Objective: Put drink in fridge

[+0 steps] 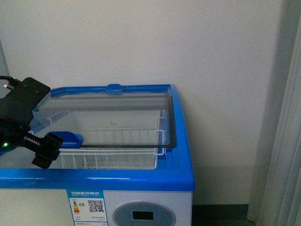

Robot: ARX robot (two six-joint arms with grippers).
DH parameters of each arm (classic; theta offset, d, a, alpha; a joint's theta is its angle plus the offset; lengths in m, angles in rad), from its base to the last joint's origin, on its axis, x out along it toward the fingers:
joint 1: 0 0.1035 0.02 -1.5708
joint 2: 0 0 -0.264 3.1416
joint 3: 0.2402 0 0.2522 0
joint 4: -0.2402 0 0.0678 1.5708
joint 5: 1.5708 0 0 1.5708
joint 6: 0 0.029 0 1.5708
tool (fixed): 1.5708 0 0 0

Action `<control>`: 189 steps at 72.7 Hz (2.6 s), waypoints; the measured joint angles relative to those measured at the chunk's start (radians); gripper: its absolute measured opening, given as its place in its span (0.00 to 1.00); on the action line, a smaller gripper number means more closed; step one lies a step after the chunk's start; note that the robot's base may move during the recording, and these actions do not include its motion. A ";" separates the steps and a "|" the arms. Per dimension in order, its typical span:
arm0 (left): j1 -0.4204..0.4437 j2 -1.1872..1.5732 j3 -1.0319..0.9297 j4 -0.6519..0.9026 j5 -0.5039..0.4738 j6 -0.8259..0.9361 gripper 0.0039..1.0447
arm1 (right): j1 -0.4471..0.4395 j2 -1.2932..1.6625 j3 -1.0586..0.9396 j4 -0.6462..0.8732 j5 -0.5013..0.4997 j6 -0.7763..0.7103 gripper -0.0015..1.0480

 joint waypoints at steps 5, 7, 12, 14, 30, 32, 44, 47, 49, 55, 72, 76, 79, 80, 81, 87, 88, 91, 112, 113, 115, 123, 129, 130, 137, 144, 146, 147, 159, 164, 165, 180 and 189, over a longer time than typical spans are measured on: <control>0.000 0.014 0.027 -0.011 -0.012 0.002 0.92 | 0.000 0.000 0.000 0.000 0.000 0.000 0.35; 0.000 0.022 0.045 -0.019 -0.016 0.002 0.92 | 0.000 0.000 0.000 0.000 0.000 0.000 0.35; 0.000 0.047 0.096 -0.045 -0.034 0.004 0.92 | 0.000 0.000 0.000 0.000 0.000 0.000 0.35; 0.000 0.058 0.116 -0.051 -0.042 0.006 0.92 | 0.000 0.000 0.000 0.000 0.000 0.000 0.35; -0.004 0.130 0.229 -0.091 -0.060 -0.002 0.92 | 0.000 0.000 0.000 0.000 0.000 0.000 0.35; -0.004 0.135 0.239 -0.093 -0.060 -0.002 0.92 | 0.000 0.000 0.000 0.000 0.000 0.000 0.35; -0.004 0.185 0.327 -0.126 -0.056 -0.009 0.92 | 0.000 0.000 0.000 0.000 0.000 0.000 0.35; -0.001 0.207 0.364 -0.143 -0.051 -0.013 0.92 | 0.000 0.000 0.000 0.000 0.000 0.000 0.35; 0.002 0.222 0.392 -0.151 -0.046 -0.014 0.92 | 0.000 0.000 0.000 0.000 0.000 0.000 0.35; 0.008 0.253 0.446 -0.167 -0.034 -0.026 0.92 | 0.000 0.000 0.000 0.000 0.000 0.000 0.35; 0.022 0.338 0.603 -0.238 -0.002 -0.032 0.92 | 0.000 0.000 0.000 0.000 0.000 0.000 0.35; 0.023 0.362 0.644 -0.254 0.002 -0.033 0.92 | 0.000 0.000 0.000 0.000 0.000 0.000 0.35; 0.023 0.375 0.667 -0.261 0.002 -0.035 0.92 | 0.000 0.000 0.000 0.000 0.000 0.000 0.35; 0.023 0.382 0.678 -0.264 0.002 -0.035 0.92 | 0.000 0.000 0.000 0.000 0.000 0.000 0.35; 0.024 0.385 0.682 -0.266 0.002 -0.035 0.92 | 0.000 0.000 0.000 0.000 0.000 0.000 0.35; 0.024 0.413 0.728 -0.278 0.002 -0.045 0.92 | 0.000 0.000 0.000 0.000 0.000 0.000 0.35; 0.024 0.417 0.735 -0.281 0.002 -0.047 0.92 | 0.000 0.000 0.000 0.000 0.000 0.000 0.35; 0.024 0.427 0.750 -0.283 0.001 -0.047 0.92 | 0.000 0.000 0.000 0.000 0.000 0.000 0.35; 0.023 0.499 0.883 -0.332 -0.012 -0.060 0.92 | 0.000 0.000 0.000 0.000 0.000 0.000 0.35; 0.023 0.500 0.885 -0.333 -0.014 -0.062 0.92 | 0.000 0.000 0.000 0.000 0.000 0.000 0.35; 0.022 0.506 0.894 -0.337 -0.015 -0.063 0.92 | 0.000 0.000 0.000 0.000 0.000 0.000 0.35; 0.022 0.525 0.927 -0.349 -0.021 -0.068 0.92 | 0.000 0.000 0.000 0.000 0.000 0.000 0.35; 0.021 0.531 0.943 -0.357 -0.022 -0.079 0.92 | 0.000 0.000 0.000 0.000 0.000 0.000 0.35; 0.021 0.532 0.943 -0.359 -0.022 -0.082 0.92 | 0.000 0.000 0.000 0.000 0.000 0.000 0.35; 0.021 0.533 0.946 -0.359 -0.024 -0.091 0.92 | 0.000 0.000 0.000 0.000 0.000 0.000 0.35; 0.021 0.533 0.946 -0.356 -0.025 -0.103 0.92 | 0.000 0.000 0.000 0.000 0.000 0.000 0.35; 0.021 0.533 0.946 -0.356 -0.025 -0.106 0.92 | 0.000 0.000 0.000 0.000 0.000 0.000 0.35; 0.021 0.533 0.946 -0.356 -0.026 -0.107 0.92 | 0.000 0.000 0.000 0.000 0.000 0.000 0.35; 0.019 0.527 0.923 -0.333 -0.033 -0.116 0.92 | 0.000 0.000 0.000 0.000 0.000 0.000 0.35; 0.019 0.524 0.917 -0.330 -0.034 -0.124 0.92 | 0.000 0.000 0.000 0.000 0.000 0.000 0.35; 0.019 0.524 0.917 -0.330 -0.034 -0.124 0.92 | 0.000 0.000 0.000 0.000 0.000 0.000 0.35; 0.019 0.523 0.916 -0.330 -0.034 -0.130 0.92 | 0.000 0.000 0.000 0.000 0.000 0.000 0.35; 0.019 0.523 0.916 -0.330 -0.034 -0.130 0.92 | 0.000 0.000 0.000 0.000 0.000 0.000 0.35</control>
